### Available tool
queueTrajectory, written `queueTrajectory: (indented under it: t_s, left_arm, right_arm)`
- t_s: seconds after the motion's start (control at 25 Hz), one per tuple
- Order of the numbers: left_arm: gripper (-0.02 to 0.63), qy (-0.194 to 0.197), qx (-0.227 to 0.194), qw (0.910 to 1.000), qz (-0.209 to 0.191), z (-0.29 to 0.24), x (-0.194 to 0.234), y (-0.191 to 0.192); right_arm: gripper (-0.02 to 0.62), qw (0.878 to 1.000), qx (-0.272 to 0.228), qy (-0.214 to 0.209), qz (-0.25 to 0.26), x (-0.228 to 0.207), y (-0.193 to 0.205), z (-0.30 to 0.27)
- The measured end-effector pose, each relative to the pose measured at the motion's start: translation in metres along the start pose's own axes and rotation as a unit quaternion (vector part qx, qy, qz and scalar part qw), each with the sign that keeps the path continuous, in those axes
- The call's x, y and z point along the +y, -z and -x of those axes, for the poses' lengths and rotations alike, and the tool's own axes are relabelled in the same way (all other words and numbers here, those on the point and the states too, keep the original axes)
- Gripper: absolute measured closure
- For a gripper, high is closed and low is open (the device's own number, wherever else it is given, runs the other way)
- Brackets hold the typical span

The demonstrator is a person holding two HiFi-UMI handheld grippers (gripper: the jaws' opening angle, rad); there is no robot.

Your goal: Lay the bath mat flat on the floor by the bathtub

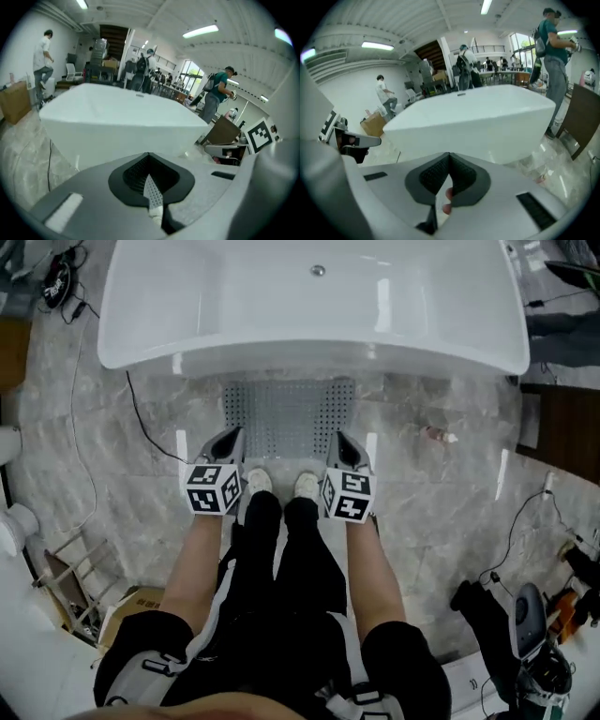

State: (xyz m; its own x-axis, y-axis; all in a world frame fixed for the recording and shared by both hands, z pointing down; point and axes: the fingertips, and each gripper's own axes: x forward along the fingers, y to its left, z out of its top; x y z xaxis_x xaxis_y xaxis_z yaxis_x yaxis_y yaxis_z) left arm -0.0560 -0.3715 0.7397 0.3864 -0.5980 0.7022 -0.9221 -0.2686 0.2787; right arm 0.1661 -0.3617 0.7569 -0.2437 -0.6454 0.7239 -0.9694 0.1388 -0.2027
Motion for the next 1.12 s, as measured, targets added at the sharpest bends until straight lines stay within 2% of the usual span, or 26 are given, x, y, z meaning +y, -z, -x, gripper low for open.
queueTrajectory:
  t_s: [0.12, 0.2, 0.28, 0.36, 0.48, 0.56, 0.6, 0.76, 0.88, 0.96, 1.12]
  left_arm:
    - [0.603, -0.015, -0.076, 0.9969, -0.012, 0.083, -0.022, -0.094]
    - [0.603, -0.024, -0.136, 0.9903, -0.018, 0.135, -0.029, -0.164]
    - [0.603, -0.028, -0.193, 0.9803, -0.030, 0.187, -0.036, -0.237]
    - [0.603, -0.030, -0.244, 0.9682, -0.049, 0.245, -0.049, -0.294]
    - [0.603, -0.031, -0.309, 0.9470, -0.083, 0.319, -0.081, -0.354]
    - [0.603, -0.040, -0.338, 0.9340, -0.110, 0.345, -0.102, -0.392]
    - [0.603, -0.046, -0.343, 0.9304, -0.120, 0.351, -0.111, -0.407]
    - [0.603, -0.047, -0.355, 0.9252, -0.127, 0.354, -0.141, -0.430]
    - [0.603, -0.045, -0.354, 0.9244, -0.135, 0.355, -0.152, -0.424]
    - [0.603, -0.046, -0.346, 0.9272, -0.135, 0.359, -0.147, -0.416]
    - [0.603, -0.043, -0.354, 0.9252, -0.130, 0.372, -0.123, -0.405]
  right_arm:
    - [0.589, 0.996, -0.087, 0.015, -0.011, 0.024, -0.095, 0.086]
    - [0.589, 0.988, -0.155, 0.010, -0.012, 0.040, -0.170, 0.135]
    - [0.589, 0.974, -0.227, 0.001, 0.000, 0.058, -0.247, 0.180]
    - [0.589, 0.960, -0.281, -0.010, 0.009, 0.075, -0.305, 0.231]
    - [0.589, 0.938, -0.345, -0.036, 0.016, 0.091, -0.367, 0.305]
    - [0.591, 0.923, -0.382, -0.045, 0.029, 0.088, -0.405, 0.339]
    - [0.591, 0.917, -0.394, -0.045, 0.033, 0.083, -0.419, 0.350]
    - [0.591, 0.910, -0.410, -0.036, 0.040, 0.060, -0.443, 0.370]
    - [0.589, 0.914, -0.403, -0.035, 0.038, 0.056, -0.434, 0.368]
    - [0.591, 0.919, -0.392, -0.037, 0.032, 0.063, -0.424, 0.365]
    - [0.589, 0.918, -0.393, -0.038, 0.043, 0.095, -0.416, 0.362]
